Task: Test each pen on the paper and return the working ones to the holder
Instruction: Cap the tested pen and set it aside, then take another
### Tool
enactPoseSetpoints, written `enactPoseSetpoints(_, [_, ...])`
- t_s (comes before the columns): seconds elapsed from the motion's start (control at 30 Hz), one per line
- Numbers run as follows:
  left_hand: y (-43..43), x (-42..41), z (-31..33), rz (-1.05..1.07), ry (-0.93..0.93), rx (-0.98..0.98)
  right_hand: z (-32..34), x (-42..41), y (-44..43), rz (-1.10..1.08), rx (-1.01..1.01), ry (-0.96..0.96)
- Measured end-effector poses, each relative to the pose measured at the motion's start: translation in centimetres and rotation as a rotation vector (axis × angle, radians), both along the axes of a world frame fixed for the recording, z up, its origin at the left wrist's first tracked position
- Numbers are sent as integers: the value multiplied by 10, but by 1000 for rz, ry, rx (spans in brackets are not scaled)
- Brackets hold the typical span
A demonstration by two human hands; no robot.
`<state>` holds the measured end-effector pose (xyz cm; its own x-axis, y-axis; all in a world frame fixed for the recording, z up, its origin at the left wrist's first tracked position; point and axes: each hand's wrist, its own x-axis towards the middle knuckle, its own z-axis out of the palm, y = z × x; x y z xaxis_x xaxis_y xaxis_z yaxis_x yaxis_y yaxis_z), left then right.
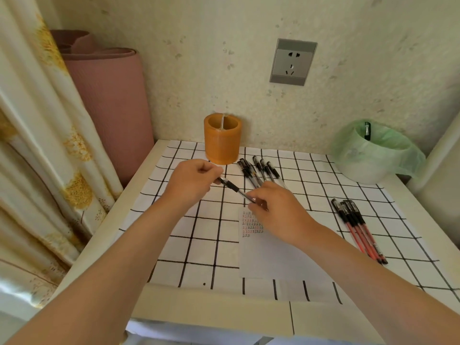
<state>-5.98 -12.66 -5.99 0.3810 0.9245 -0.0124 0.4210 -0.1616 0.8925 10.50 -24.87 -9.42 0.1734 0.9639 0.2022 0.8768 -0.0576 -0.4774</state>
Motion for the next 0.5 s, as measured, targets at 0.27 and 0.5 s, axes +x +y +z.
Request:
enactPoseSetpoints(0.27, [18,-2,-19,-141,515,455,3,3,17,-260,-89,-34])
enactPoseSetpoints(0.5, [28,5,-33,-260,489,338,-2,11,62,-333,-191,-167])
